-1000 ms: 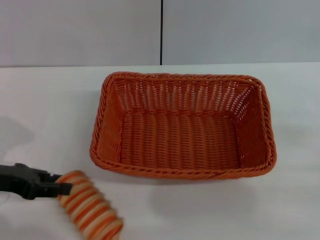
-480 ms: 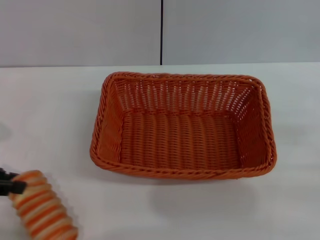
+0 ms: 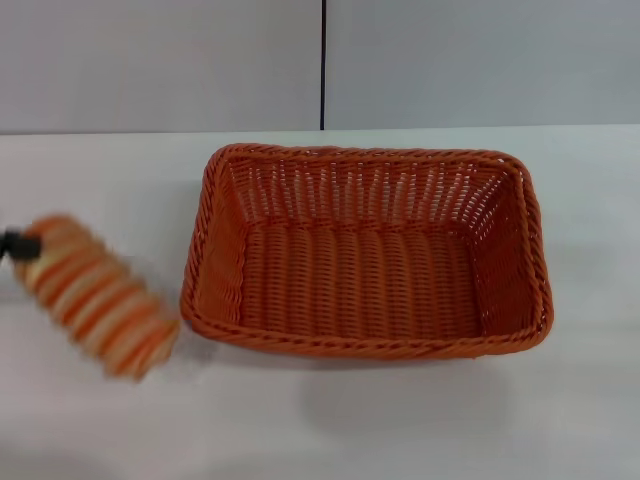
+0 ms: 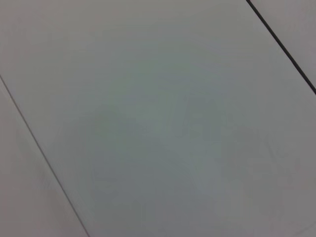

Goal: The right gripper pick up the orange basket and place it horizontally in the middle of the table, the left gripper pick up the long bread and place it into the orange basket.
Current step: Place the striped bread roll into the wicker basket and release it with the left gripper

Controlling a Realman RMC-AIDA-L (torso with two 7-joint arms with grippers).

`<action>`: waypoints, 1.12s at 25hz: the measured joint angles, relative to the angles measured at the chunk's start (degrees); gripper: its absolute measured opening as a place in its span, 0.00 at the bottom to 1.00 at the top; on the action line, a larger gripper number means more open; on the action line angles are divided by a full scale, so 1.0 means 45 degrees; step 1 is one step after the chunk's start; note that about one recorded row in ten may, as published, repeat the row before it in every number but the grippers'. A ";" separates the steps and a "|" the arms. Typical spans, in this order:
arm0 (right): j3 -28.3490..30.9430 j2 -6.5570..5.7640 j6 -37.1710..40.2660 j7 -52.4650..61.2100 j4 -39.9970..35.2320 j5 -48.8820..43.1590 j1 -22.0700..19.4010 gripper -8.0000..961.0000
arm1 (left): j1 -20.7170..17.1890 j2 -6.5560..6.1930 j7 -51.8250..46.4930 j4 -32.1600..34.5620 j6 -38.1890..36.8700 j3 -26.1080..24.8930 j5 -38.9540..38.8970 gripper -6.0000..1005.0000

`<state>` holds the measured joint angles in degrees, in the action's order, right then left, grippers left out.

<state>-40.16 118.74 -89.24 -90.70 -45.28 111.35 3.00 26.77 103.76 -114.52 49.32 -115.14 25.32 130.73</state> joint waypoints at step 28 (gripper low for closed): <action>0.0000 0.0001 -0.0272 -0.0060 0.0204 -0.0135 0.0540 0.63 | -0.0323 0.3307 0.1373 -0.0858 0.5728 0.6605 -0.8262 0.14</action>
<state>-40.16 118.74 -90.46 -90.97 -44.37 110.74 5.43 25.32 118.65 -108.34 45.45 -89.36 55.04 93.55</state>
